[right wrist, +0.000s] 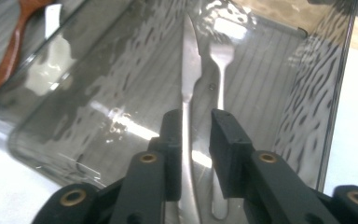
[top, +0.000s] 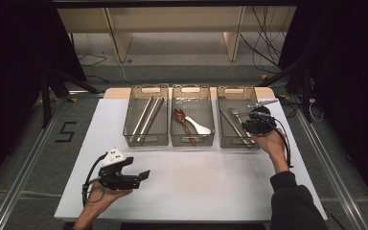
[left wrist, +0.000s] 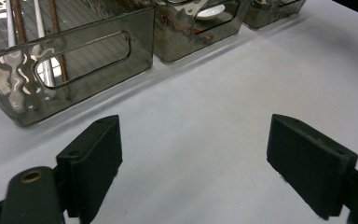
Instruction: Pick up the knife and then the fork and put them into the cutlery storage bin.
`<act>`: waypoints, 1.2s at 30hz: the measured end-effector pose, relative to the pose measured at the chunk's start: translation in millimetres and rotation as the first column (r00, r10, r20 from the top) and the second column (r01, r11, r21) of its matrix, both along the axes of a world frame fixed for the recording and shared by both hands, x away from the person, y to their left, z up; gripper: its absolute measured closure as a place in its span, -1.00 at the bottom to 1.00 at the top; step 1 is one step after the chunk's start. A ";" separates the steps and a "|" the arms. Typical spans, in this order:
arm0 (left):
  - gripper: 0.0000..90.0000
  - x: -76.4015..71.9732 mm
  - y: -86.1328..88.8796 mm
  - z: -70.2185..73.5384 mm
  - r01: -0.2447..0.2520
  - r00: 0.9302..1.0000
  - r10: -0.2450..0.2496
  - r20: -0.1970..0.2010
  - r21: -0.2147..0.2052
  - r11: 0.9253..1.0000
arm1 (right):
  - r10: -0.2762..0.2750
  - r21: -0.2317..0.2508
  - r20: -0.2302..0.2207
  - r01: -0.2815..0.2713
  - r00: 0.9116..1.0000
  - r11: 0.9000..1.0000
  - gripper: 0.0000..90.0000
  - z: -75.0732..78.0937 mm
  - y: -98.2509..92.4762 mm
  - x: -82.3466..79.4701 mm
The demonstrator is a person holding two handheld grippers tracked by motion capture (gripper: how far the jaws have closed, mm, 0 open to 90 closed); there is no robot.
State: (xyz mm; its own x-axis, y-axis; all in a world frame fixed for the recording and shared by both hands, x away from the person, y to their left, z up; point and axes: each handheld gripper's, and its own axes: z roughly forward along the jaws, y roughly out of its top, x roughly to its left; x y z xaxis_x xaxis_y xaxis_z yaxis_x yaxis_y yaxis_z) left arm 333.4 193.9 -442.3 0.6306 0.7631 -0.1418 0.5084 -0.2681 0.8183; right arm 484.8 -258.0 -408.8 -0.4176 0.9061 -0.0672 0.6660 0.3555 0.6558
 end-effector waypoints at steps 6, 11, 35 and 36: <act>-0.61 0.4 0.2 -0.7 -0.006 1.000 0.006 0.000 -0.008 1.000 | 0.049 0.042 0.056 -0.051 0.997 0.998 0.45 7.4 6.9 -13.9; -0.61 0.4 0.1 -0.7 -0.007 1.000 0.007 0.000 -0.010 1.000 | 0.083 0.090 0.078 -0.089 0.994 0.992 0.29 10.9 11.2 -27.7; -0.61 2.0 -1.7 -0.7 -0.003 1.000 0.003 -0.012 -0.014 1.000 | 0.166 0.261 0.183 -0.211 0.969 0.942 -0.20 -2.5 26.9 -98.2; -0.61 2.0 -2.0 -0.6 -0.003 1.000 0.003 -0.013 -0.013 1.000 | 0.172 0.268 0.182 -0.218 0.968 0.939 -0.23 -4.1 27.2 -100.4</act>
